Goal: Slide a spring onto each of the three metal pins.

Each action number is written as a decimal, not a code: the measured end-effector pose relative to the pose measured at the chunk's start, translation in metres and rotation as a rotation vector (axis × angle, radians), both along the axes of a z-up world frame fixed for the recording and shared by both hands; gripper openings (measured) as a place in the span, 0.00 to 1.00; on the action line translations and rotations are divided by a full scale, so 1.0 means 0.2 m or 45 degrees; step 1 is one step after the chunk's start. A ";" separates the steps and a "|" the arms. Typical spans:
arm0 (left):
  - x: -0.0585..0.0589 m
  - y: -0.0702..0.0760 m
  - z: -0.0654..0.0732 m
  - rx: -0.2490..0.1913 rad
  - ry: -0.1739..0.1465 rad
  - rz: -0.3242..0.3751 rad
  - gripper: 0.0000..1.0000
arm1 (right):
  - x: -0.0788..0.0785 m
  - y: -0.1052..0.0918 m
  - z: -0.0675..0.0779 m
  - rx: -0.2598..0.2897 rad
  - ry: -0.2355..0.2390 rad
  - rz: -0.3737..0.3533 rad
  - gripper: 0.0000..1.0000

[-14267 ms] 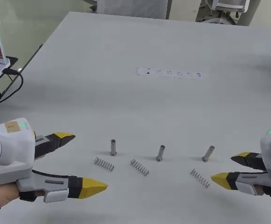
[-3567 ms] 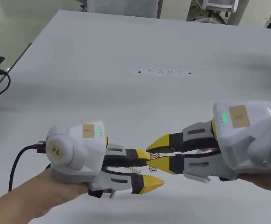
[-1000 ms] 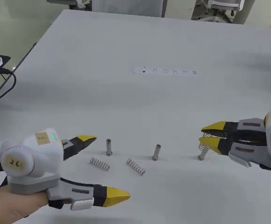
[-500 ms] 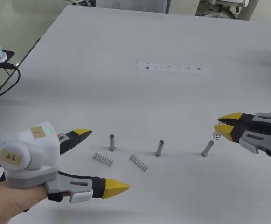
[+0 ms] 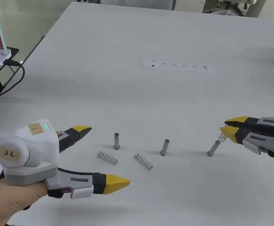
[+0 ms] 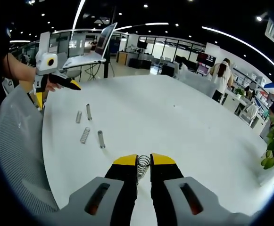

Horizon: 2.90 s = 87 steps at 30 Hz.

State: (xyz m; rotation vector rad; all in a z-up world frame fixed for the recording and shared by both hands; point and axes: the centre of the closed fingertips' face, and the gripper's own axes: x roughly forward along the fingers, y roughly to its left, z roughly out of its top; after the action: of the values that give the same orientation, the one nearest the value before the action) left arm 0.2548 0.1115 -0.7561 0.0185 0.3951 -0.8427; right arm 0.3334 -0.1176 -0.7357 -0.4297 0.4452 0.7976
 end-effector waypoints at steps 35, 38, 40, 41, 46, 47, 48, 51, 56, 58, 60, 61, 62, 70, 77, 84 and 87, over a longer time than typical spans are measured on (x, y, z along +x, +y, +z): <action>-0.01 0.04 0.01 -0.011 0.011 0.036 0.98 | 0.02 0.01 -0.10 -0.045 0.038 0.000 0.07; -0.01 0.05 0.01 -0.011 0.014 0.037 0.98 | 0.02 0.00 -0.12 -0.035 0.054 -0.012 0.07; -0.01 0.05 0.01 -0.008 0.012 0.037 0.98 | 0.02 -0.01 -0.13 -0.031 0.059 -0.017 0.07; -0.01 0.04 0.01 -0.010 0.014 0.036 0.98 | 0.02 -0.01 -0.14 -0.027 0.062 -0.020 0.07; -0.01 0.04 0.01 -0.007 0.018 0.033 0.98 | 0.03 -0.01 -0.17 -0.030 0.084 -0.026 0.07; -0.01 0.04 0.01 -0.008 0.017 0.033 0.98 | 0.03 -0.01 -0.18 -0.036 0.085 -0.024 0.07; -0.01 0.04 0.01 -0.008 0.014 0.033 0.98 | 0.03 -0.01 -0.19 -0.037 0.085 -0.023 0.07; 0.00 0.05 0.01 -0.009 0.015 0.037 0.98 | 0.02 -0.01 -0.21 -0.034 0.102 -0.024 0.07; 0.00 0.04 0.01 -0.008 0.016 0.035 0.98 | 0.03 -0.01 -0.24 -0.039 0.123 -0.030 0.07; 0.00 0.04 0.01 -0.011 0.017 0.035 0.98 | 0.02 -0.01 -0.25 -0.048 0.128 -0.024 0.07; 0.00 0.04 0.01 -0.011 0.017 0.036 0.98 | 0.02 0.00 -0.27 -0.062 0.131 -0.018 0.07; 0.00 0.04 0.01 -0.011 0.018 0.037 0.98 | 0.02 0.00 -0.27 -0.060 0.131 -0.018 0.07; 0.00 0.05 0.01 -0.010 0.019 0.038 0.98 | 0.02 0.00 -0.28 -0.061 0.138 -0.019 0.07; 0.00 0.04 0.01 -0.012 0.017 0.035 0.98 | 0.00 -0.01 -0.37 -0.074 0.193 -0.041 0.08; -0.01 0.03 0.00 -0.015 0.022 0.026 0.98 | -0.02 -0.01 -0.38 -0.133 0.189 -0.008 0.08; 0.00 0.03 0.01 -0.017 0.017 0.027 0.98 | -0.02 0.01 -0.34 -0.114 0.179 -0.004 0.11; 0.00 0.03 0.01 -0.014 0.019 0.027 0.97 | -0.02 0.02 -0.33 -0.098 0.186 -0.001 0.15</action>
State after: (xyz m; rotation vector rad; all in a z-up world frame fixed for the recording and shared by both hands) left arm 0.2542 0.1182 -0.7544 -0.0023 0.4039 -0.8245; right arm 0.3297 -0.1132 -0.8020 -0.4446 0.6135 0.8158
